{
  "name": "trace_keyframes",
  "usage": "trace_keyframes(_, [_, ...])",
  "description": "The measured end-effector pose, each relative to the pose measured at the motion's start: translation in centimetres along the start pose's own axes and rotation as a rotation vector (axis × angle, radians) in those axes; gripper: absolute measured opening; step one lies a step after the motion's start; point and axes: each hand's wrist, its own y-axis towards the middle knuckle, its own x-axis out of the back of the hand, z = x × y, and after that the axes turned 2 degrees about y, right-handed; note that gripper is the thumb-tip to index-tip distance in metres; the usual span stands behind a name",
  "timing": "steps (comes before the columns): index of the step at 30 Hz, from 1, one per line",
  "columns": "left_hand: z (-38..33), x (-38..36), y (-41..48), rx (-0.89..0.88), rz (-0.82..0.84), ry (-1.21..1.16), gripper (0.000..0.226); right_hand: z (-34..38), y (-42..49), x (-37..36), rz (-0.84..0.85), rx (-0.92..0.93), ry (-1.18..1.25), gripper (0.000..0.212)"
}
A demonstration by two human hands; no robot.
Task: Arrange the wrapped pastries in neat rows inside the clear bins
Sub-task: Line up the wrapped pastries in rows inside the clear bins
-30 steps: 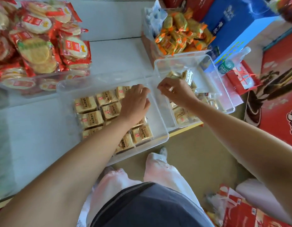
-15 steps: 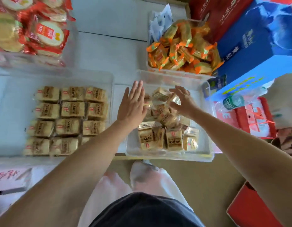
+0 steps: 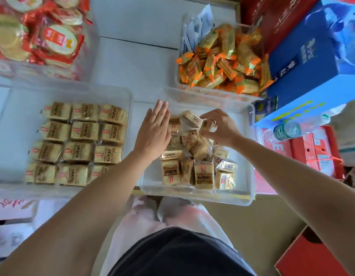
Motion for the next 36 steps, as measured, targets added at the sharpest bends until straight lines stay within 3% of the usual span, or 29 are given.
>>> trace_keyframes(3, [0.4, 0.5, -0.3, -0.048, 0.007, -0.025, 0.057, 3.1, -0.6, 0.9, 0.011, 0.052, 0.092, 0.052])
trace_keyframes(7, [1.5, 1.3, -1.1, -0.085, 0.041, 0.004, 0.06, 7.5, -2.4, -0.7, 0.295, 0.061, 0.068, 0.061])
trace_keyframes(11, [2.1, 1.8, -1.9, -0.074, 0.092, -0.048, 0.061, 8.8, -3.7, -2.3, 0.429, -0.027, 0.185, 0.048])
trace_keyframes(15, [2.2, 1.9, -1.8, -0.068, 0.082, -0.061, 0.058, 8.4, -3.4, -2.2, 0.261, -0.092, 0.247, 0.029])
trace_keyframes(19, [2.5, 1.5, -0.7, -0.048, 0.046, -0.082, 0.057, 6.4, -1.6, -1.9, 0.074, -0.174, 0.169, 0.036])
trace_keyframes(26, [2.3, 0.2, 0.6, -0.013, 0.008, -0.131, 0.061, 3.4, 2.4, -4.3, 0.076, -0.299, 0.124, 0.064])
trace_keyframes(31, [2.4, 0.3, 0.7, -0.014, 0.013, -0.131, 0.062, 2.3, 4.2, -5.9, 0.015, -0.276, 0.063, 0.05])
trace_keyframes(36, [2.7, 0.3, 0.9, -0.042, 0.034, -0.08, 0.064, 2.9, 3.9, -4.4, -0.021, -0.218, 0.148, 0.033])
